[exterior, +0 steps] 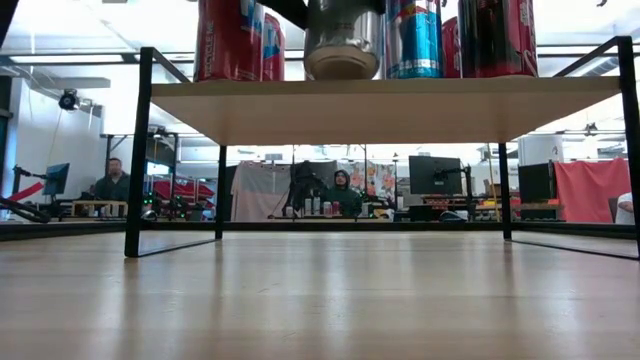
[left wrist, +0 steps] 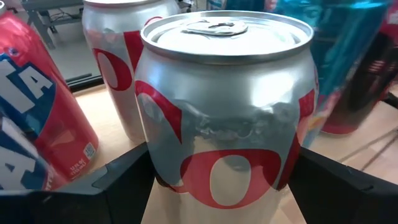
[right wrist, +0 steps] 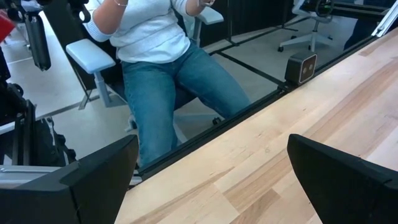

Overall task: Place canned beverage on shelf
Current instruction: Put the silver soda can on the shelf

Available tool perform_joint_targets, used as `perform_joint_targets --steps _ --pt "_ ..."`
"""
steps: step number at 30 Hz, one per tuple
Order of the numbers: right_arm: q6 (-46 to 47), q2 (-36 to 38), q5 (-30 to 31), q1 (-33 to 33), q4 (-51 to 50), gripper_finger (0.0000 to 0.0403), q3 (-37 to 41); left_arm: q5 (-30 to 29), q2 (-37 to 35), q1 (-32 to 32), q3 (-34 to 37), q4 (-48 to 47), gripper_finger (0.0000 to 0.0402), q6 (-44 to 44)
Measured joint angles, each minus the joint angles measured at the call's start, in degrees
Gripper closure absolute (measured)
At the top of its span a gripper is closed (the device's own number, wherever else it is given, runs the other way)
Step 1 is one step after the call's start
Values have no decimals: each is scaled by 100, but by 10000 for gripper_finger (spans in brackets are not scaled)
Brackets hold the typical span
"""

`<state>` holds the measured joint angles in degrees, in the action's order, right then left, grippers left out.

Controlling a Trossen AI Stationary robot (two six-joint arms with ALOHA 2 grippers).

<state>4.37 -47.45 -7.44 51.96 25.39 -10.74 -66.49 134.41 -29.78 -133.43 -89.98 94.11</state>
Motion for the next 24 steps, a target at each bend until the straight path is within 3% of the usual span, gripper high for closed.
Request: perform_joint_targets --steps 24 --pt "2 1 2 0 2 3 0 -43 -44 150 337 -6 91 545"
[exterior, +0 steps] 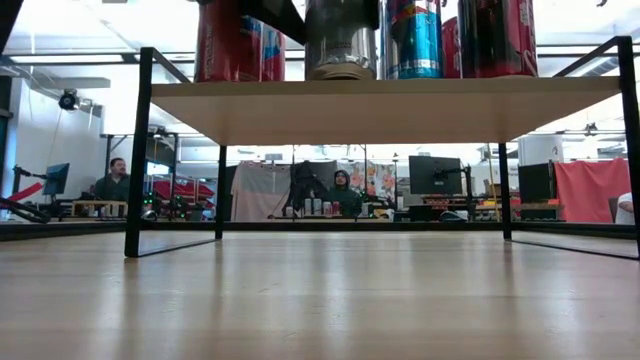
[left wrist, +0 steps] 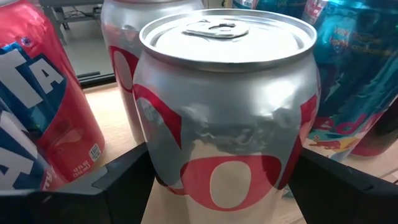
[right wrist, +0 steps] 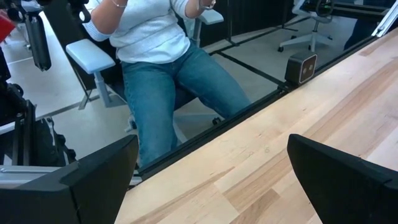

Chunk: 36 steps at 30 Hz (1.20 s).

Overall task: Place canned beverage on shelf
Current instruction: Put the silver soda can on the shelf

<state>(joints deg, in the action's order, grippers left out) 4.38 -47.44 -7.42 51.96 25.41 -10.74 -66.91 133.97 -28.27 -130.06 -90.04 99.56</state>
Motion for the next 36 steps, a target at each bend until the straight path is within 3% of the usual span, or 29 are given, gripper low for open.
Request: perform_joint_targets --steps 24,33,36 --pt "4 0 0 0 0 3 0 2 -9 33 -4 2 88 -3" --pt "6 -1 0 0 -1 3 0 230 -7 37 2 5 13 160" --pt "-2 -1 0 0 -2 3 0 308 -7 42 2 5 6 172"
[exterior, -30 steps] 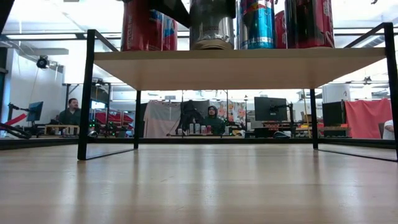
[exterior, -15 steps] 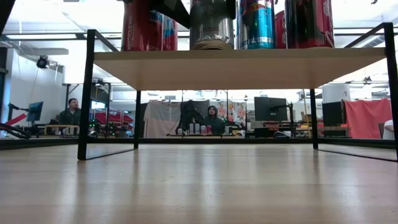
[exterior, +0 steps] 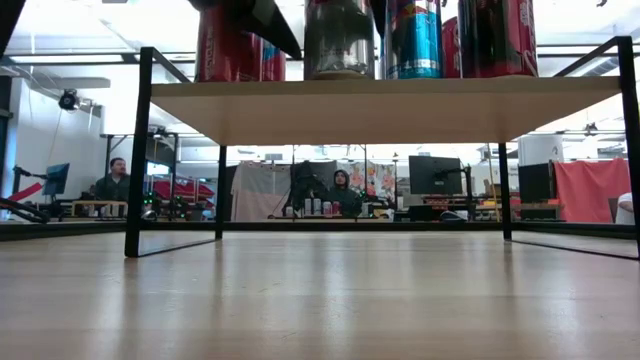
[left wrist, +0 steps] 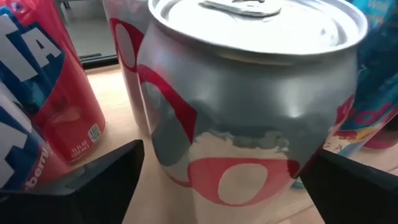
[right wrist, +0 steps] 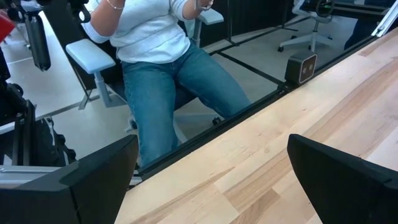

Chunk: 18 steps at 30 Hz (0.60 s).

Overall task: Place canned beverage on shelf
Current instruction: Put the silver soda can on the shelf

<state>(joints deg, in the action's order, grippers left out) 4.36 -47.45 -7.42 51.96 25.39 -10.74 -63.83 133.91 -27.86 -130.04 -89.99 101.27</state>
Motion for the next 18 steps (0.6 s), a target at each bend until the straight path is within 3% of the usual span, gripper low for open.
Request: perform_joint_targets --steps 18 --pt "7 -1 -1 0 0 3 0 595 0 -348 -158 0 6 453"
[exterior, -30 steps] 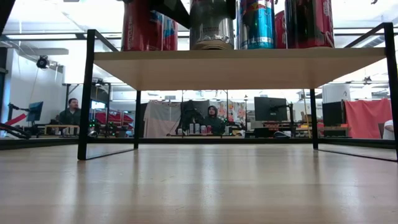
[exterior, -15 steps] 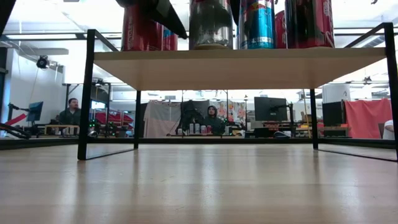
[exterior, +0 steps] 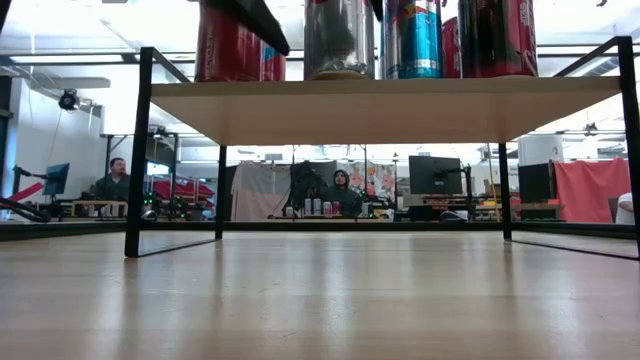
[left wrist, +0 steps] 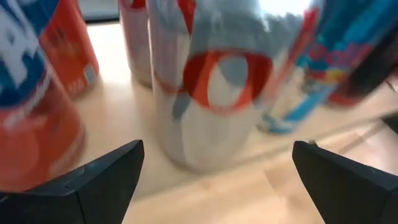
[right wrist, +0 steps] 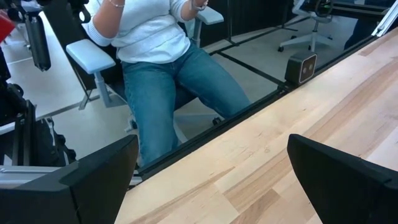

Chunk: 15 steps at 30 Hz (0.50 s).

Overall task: Place canned beverage on shelf
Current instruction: Put the silver soda can on the shelf

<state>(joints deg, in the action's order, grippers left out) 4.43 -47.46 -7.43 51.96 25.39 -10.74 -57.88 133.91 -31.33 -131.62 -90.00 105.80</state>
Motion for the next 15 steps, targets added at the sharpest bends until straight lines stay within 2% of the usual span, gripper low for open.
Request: perform_joint_targets --steps 5,15 --pt "0 1 1 0 2 3 0 455 0 -132 -302 2 6 -15" --pt "0 0 -1 0 4 3 0 597 7 -91 -324 103 9 144"
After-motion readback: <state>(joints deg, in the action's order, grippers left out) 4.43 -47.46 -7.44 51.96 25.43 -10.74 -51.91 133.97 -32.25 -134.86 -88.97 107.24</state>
